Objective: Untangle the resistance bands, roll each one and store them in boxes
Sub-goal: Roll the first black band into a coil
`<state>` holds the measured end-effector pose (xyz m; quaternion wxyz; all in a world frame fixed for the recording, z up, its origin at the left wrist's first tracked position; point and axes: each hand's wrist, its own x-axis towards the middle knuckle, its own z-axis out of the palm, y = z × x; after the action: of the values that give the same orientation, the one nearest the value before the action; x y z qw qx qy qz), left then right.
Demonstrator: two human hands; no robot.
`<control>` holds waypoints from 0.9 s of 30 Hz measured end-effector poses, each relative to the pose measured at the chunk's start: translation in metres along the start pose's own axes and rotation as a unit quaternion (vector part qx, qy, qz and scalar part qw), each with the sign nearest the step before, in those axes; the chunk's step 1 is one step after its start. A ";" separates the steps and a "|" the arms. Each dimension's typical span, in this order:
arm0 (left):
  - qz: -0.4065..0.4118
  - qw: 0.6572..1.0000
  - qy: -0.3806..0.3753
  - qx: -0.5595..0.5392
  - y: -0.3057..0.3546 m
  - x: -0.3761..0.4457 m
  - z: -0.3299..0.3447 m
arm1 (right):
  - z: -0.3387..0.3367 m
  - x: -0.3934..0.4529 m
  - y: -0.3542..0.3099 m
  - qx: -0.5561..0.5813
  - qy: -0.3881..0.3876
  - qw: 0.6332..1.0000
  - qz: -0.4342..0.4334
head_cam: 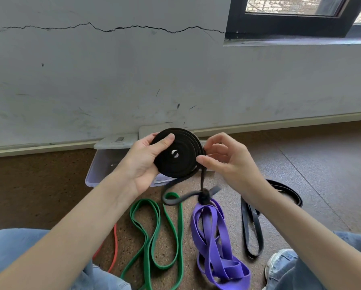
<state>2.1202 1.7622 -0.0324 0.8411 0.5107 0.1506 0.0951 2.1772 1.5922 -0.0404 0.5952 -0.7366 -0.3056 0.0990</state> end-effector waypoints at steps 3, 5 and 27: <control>-0.003 0.999 0.017 -0.027 -0.004 0.000 0.001 | 0.004 -0.001 0.003 0.032 0.005 0.999 0.011; -0.006 0.999 0.018 -0.041 -0.007 0.000 0.003 | 0.006 -0.004 0.006 0.062 0.000 0.998 0.021; 0.042 0.998 0.021 0.032 -0.011 0.003 -0.004 | 0.000 0.000 0.007 -0.147 -0.074 0.986 -0.001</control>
<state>2.1221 1.7613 -0.0448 0.8164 0.5411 0.1494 0.1358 2.1791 1.5915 -0.0472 0.4558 -0.8064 -0.3614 0.1066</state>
